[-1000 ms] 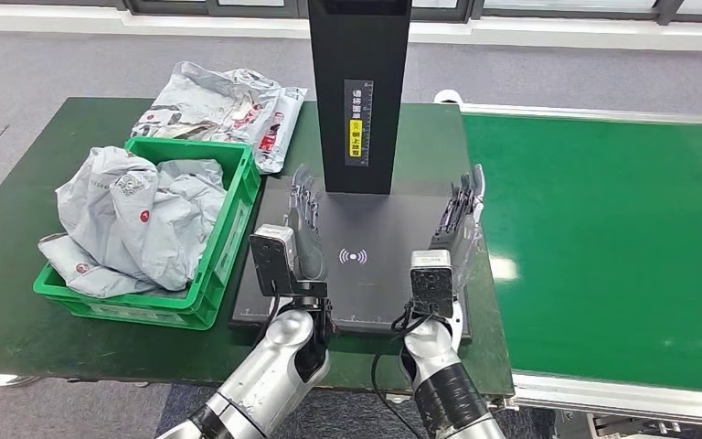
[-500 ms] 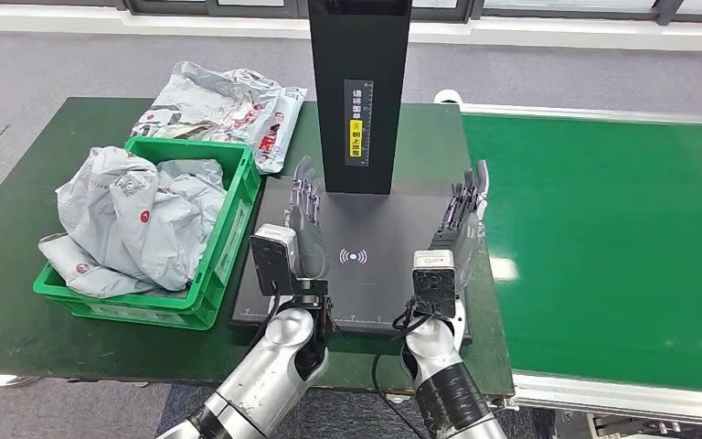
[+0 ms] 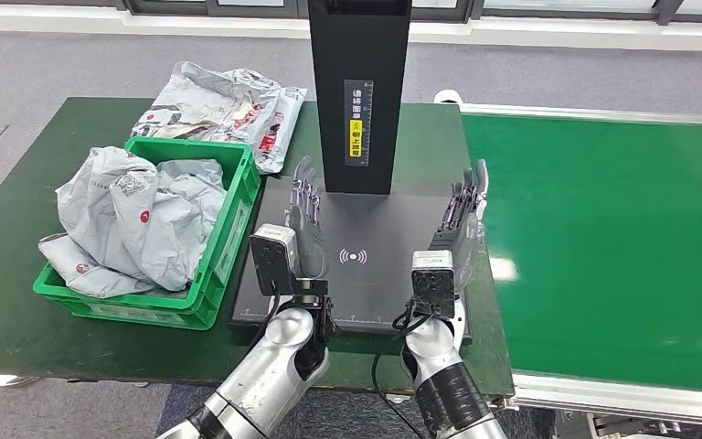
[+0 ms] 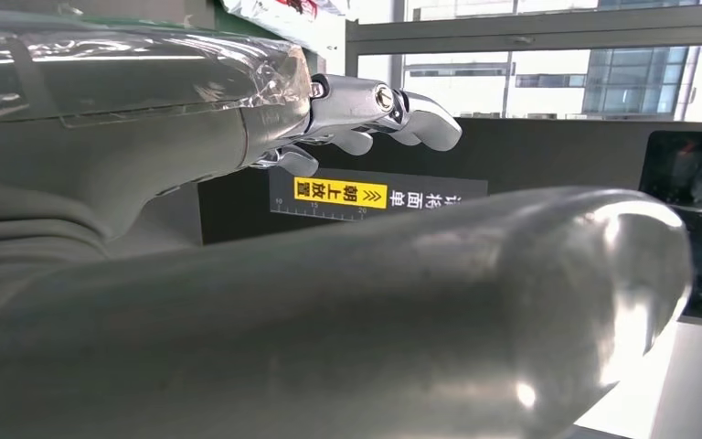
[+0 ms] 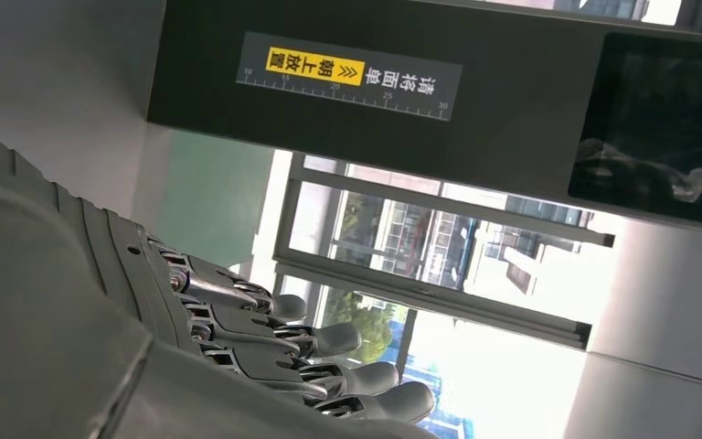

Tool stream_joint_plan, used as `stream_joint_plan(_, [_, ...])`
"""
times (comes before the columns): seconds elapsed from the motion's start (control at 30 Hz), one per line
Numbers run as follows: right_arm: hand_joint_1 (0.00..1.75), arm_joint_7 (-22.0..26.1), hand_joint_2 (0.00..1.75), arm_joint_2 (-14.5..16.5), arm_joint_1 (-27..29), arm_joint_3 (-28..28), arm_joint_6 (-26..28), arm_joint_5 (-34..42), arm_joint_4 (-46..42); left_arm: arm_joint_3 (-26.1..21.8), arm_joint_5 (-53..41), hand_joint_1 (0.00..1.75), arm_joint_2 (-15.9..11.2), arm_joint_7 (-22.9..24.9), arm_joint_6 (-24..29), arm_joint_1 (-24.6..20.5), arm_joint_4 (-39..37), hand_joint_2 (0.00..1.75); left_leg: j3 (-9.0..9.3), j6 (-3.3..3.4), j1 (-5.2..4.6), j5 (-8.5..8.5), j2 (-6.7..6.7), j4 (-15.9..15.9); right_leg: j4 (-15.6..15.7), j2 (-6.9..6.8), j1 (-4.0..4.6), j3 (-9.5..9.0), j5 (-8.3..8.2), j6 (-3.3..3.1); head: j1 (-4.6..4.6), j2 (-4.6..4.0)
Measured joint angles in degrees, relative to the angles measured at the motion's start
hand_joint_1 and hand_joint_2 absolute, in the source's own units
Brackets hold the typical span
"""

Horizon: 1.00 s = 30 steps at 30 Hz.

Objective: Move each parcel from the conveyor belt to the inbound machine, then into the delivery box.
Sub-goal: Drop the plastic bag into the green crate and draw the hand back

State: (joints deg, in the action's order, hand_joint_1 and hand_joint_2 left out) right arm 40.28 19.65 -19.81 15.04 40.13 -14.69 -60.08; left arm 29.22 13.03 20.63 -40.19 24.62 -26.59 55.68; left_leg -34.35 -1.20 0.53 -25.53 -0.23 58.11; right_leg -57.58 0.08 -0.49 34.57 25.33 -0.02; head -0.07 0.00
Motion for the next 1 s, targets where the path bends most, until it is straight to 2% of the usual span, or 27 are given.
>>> stream_joint_plan(0.63, [0.0,0.0,0.0,0.5,-2.4,-0.6,-0.1,4.4,2.0,-0.3,-3.2,0.0,0.0,0.0,1.3,-0.9,-0.8,0.0,-0.02,0.0,0.0,0.01,-0.01,0.0,0.0,0.0,0.0,-0.01,-0.01,-0.01,0.0,0.0])
stream_joint_plan(1.0, [0.0,0.0,0.0,1.3,-9.2,2.6,-0.1,10.9,9.3,-5.7,-7.6,0.0,0.0,0.0,2.0,-0.5,0.8,0.0,-0.02,-0.01,0.0,0.09,-0.02,0.0,0.0,-0.05,0.01,-0.02,-0.03,-0.01,0.0,0.0])
